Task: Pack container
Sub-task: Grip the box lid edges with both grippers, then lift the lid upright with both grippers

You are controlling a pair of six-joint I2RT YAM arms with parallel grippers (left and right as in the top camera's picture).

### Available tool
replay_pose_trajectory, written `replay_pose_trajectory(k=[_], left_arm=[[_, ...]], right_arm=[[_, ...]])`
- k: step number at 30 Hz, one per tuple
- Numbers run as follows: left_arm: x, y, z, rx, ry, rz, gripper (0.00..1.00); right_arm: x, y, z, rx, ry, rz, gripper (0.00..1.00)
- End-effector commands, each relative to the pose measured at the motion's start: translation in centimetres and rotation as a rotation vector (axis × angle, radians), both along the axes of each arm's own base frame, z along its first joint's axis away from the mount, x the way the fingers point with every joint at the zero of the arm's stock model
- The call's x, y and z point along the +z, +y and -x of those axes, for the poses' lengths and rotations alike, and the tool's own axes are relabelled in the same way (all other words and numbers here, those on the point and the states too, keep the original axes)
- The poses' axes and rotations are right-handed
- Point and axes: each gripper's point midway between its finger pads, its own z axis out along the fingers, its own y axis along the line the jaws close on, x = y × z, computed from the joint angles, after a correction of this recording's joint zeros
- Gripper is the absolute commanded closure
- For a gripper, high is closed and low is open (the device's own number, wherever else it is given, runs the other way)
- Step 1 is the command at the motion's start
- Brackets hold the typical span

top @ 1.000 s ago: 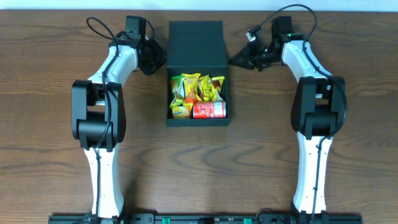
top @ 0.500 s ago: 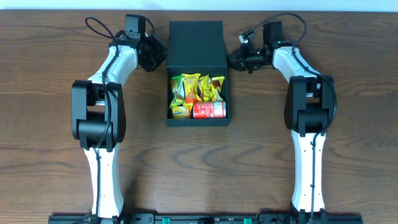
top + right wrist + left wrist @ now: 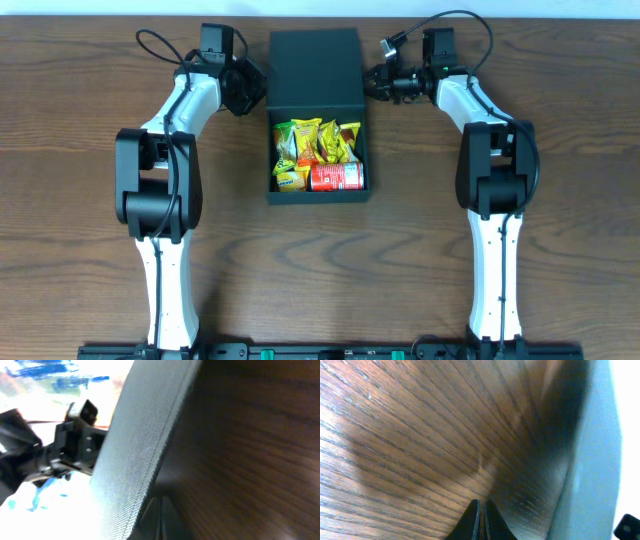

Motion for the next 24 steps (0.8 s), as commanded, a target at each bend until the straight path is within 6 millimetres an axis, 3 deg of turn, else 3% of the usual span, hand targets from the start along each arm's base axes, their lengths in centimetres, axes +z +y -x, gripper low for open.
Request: replay_pose_trajectory(k=[1,10,16,19,24], left_arm=[[-1.3,0.7,0.1,0.019,0.025,-0.011,0.94],[-0.7,2.1,-1.0,0.064,-0.008,0.02,0.94],[1.9,2.9,-3.3,0.035,-0.132,0.136,0.94],[2.1,3.5,-3.5,0.04,-0.141,0.146,0.94],[2.6,2.7,-3.7,0.0,-0.165,0.202,0.94]], right_arm=[[2.5,0.4,0.5,0.055,-0.027,-0.077,0.98],[3.5,0.2,0.7,0.076,-0.044,-0.109,0.98],[4.2,0.2,0.9,0.103,-0.068,-0.142,0.98],[5.0,0.3,1.0,0.13,-0.1,-0.172,0.98],[6.2,0.6,1.4,0.174,-0.134,-0.218,0.98]])
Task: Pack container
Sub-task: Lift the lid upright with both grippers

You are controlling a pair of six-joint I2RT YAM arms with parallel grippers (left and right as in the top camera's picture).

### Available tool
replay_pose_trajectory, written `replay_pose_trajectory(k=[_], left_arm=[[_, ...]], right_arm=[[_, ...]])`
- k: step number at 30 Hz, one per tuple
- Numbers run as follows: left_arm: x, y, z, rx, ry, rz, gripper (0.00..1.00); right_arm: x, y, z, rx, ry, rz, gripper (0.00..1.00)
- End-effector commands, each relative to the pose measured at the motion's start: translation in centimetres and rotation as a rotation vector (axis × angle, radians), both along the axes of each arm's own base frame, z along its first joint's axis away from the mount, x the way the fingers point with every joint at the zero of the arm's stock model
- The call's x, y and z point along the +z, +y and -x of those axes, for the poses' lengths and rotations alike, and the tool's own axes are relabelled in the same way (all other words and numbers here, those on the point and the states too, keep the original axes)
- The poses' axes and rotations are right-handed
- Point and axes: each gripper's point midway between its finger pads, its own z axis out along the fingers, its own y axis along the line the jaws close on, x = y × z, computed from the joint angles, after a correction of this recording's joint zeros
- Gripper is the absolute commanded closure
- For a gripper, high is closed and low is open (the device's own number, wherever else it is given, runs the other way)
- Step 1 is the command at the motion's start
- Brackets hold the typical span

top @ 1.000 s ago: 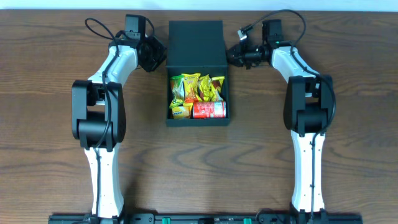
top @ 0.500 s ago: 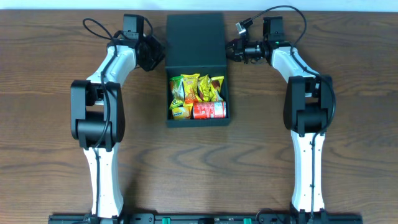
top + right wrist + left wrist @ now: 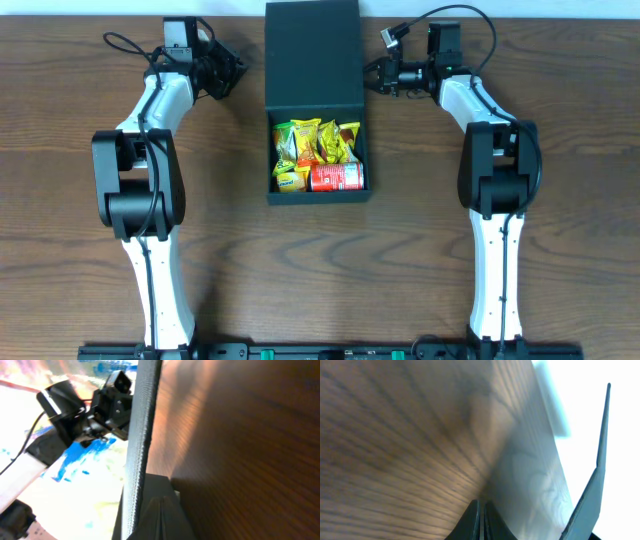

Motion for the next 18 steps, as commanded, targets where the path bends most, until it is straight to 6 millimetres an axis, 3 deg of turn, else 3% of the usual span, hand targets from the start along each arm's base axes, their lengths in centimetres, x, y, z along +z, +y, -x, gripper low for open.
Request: replay_pose_trajectory(k=[1,18], left_arm=[[-0.7,-1.3,0.3,-0.051,0.005,0.063,0.94],[3.4,-4.6,0.1,-0.218,-0.126,0.259,0.94]], right_arm=[[2.8,0.4,0.9,0.071,-0.027,-0.069,0.98],[4.2,0.8,1.9,0.149,-0.084,-0.128,0.98]])
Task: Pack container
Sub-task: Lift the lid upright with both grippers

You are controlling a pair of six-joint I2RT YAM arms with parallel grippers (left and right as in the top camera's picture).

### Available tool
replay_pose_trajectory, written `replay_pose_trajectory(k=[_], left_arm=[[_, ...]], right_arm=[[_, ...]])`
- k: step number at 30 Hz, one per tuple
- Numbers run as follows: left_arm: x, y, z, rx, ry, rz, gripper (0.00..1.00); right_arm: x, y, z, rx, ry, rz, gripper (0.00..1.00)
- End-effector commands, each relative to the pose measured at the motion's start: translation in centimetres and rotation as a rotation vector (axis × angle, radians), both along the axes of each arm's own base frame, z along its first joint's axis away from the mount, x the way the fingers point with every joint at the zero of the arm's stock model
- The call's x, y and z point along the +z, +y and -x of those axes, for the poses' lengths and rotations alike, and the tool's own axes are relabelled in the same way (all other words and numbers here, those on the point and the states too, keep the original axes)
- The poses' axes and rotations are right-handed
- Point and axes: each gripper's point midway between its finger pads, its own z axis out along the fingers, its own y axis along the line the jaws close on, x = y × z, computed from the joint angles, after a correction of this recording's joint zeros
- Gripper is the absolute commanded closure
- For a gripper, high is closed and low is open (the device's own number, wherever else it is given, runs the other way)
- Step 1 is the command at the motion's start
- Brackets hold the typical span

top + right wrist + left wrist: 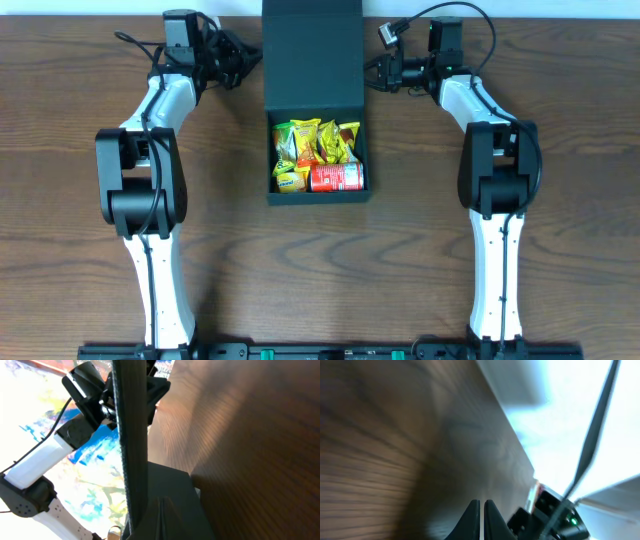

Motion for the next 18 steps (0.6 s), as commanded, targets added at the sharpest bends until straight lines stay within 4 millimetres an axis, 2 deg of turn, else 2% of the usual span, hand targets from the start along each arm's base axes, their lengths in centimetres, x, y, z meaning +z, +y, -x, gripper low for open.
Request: replay_pose_trajectory(k=[1,8,15,18], left_arm=[[-0.2,-1.0,0.8,-0.066,0.012,0.057,0.94],[1.1,-2.0,1.6,-0.153,-0.024,0.115,0.94],[4.3,-3.1,2.7,-0.31,-0.17,0.194,0.94],[4.9,-3.2,3.1,-0.347,-0.195,0.214,0.94]], right_arm=[[2.3,0.6,1.0,0.063,-0.026,-0.045,0.98],[2.9,0.5,1.3,0.09,-0.052,-0.067,0.98],[3.9,0.0,0.4,0.08,-0.069,-0.069,0.98],[4.9,0.0,0.1,0.079,-0.07,-0.07,0.98]])
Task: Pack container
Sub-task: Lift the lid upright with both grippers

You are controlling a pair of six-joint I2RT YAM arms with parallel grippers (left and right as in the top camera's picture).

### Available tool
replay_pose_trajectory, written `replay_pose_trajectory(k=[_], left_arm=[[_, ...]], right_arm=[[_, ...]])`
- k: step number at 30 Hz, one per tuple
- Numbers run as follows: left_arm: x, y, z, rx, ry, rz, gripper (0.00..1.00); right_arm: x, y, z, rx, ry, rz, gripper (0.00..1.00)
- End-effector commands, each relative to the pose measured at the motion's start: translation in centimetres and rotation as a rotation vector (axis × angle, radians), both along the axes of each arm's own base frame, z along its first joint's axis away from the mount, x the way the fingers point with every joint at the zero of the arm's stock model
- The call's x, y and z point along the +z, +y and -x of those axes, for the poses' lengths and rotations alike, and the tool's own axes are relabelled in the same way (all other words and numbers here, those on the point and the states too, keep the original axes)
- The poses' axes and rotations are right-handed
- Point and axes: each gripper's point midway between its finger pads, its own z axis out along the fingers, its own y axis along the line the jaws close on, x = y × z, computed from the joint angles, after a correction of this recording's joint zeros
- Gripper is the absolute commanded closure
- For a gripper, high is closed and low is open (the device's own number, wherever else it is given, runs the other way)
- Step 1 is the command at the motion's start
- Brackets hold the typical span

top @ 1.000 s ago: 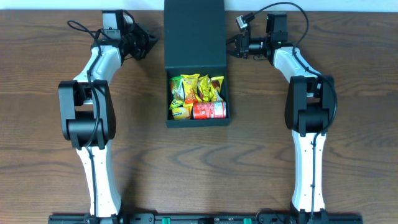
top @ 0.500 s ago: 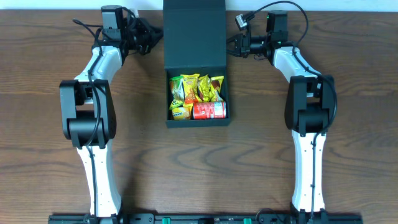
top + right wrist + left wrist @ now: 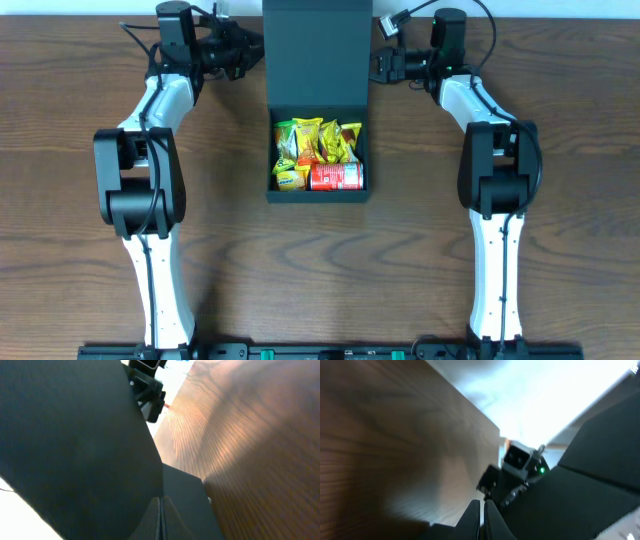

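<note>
The black box (image 3: 272, 150) sits mid-table with yellow snack packets (image 3: 310, 140) and a red can (image 3: 336, 177) inside. Its hinged lid (image 3: 317, 55) is raised at the far side. My left gripper (image 3: 252, 52) is shut at the lid's left edge, and my right gripper (image 3: 381, 62) is shut at its right edge. In the left wrist view the shut fingertips (image 3: 481, 521) point at the dark lid (image 3: 600, 465). In the right wrist view the shut gripper (image 3: 160, 519) lies against the lid's broad face (image 3: 75, 435). Whether either one touches the lid is unclear.
The wooden table (image 3: 560, 230) stretches wide on both sides of the box. Its far edge (image 3: 90, 14) runs just behind both grippers. Cables loop off both wrists near that edge.
The lid has tipped further up; it now fills the right wrist view with its face instead of its edge. My left gripper has moved right, closer to the lid.
At first the lid lay back low behind the box, with both shut grippers at its sides by the table. Then the left gripper was further left while the right stayed under the lid edge. The lid stood edge-on, and now leans further over.
</note>
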Motion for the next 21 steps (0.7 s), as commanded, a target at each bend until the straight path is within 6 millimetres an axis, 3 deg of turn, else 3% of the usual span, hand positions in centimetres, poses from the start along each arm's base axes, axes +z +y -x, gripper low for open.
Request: replay_pose_trajectory(k=[1,12,21], left_arm=[[0.0,-0.6,1.5,-0.103,-0.011,0.048,0.94],[2.2,-1.1,3.2,-0.242,-0.12,0.104,0.94],[4.0,-1.5,5.4,-0.392,-0.189,0.157,0.94]], right_arm=[[2.5,-0.1,0.1,0.026,0.057,-0.011,0.98],[8.5,-0.2,1.0,0.027,-0.041,-0.024,0.98],[9.6,0.3,2.1,0.038,-0.038,-0.026,0.98]])
